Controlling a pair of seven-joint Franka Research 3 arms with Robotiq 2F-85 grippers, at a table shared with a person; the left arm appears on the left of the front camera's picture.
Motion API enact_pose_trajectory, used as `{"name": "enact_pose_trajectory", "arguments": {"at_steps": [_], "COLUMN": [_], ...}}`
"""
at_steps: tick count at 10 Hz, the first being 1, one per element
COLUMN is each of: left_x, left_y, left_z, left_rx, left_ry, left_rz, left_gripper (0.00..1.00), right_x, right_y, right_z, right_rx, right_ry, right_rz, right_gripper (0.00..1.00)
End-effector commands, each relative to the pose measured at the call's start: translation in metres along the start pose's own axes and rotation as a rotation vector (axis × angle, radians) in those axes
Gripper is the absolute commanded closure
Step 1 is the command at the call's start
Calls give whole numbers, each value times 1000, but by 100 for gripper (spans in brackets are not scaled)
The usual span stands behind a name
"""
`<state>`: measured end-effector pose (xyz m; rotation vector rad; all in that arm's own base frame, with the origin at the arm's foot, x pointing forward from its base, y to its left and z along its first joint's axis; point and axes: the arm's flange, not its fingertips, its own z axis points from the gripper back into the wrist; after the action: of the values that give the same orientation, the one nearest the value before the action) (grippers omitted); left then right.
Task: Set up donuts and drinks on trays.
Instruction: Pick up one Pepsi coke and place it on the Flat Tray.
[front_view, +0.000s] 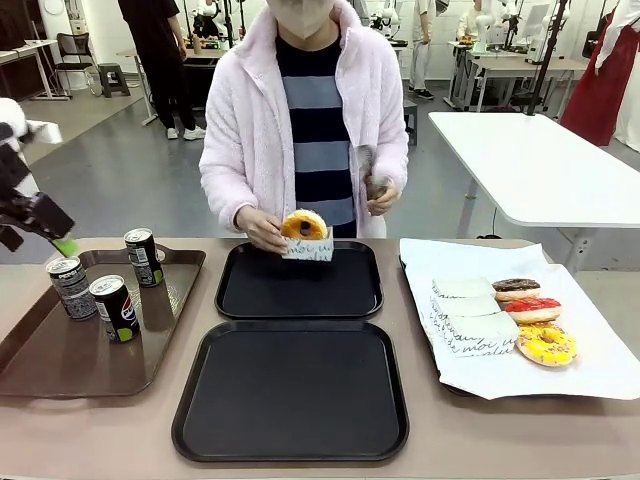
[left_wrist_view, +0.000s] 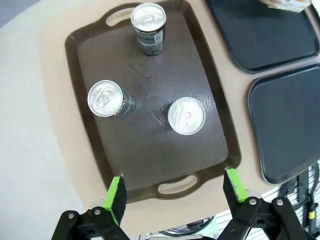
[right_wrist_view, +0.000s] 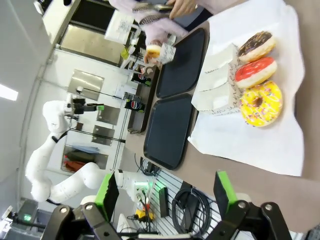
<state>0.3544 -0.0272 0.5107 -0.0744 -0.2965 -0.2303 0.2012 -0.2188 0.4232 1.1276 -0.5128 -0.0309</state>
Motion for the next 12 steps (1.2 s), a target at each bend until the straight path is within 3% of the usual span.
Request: {"name": "enact_pose_trajectory", "arguments": {"at_steps": [1, 7, 12], "left_x": [39, 62, 48], "left_y": [-18, -29, -22], "left_z": [-19, -91, -134], "left_rx": [72, 64, 83], "left_ry": [92, 123, 222], "left_rz": [4, 181, 180], "left_gripper": [0, 0, 0], "right_x": [0, 0, 0], "right_y": [-1, -1, -1], "right_z": [0, 0, 0], "right_rx": [15, 15, 15], "right_ry": [-7, -7, -7], "right_rz": [10, 10, 10], "right_gripper": [0, 0, 0]}}
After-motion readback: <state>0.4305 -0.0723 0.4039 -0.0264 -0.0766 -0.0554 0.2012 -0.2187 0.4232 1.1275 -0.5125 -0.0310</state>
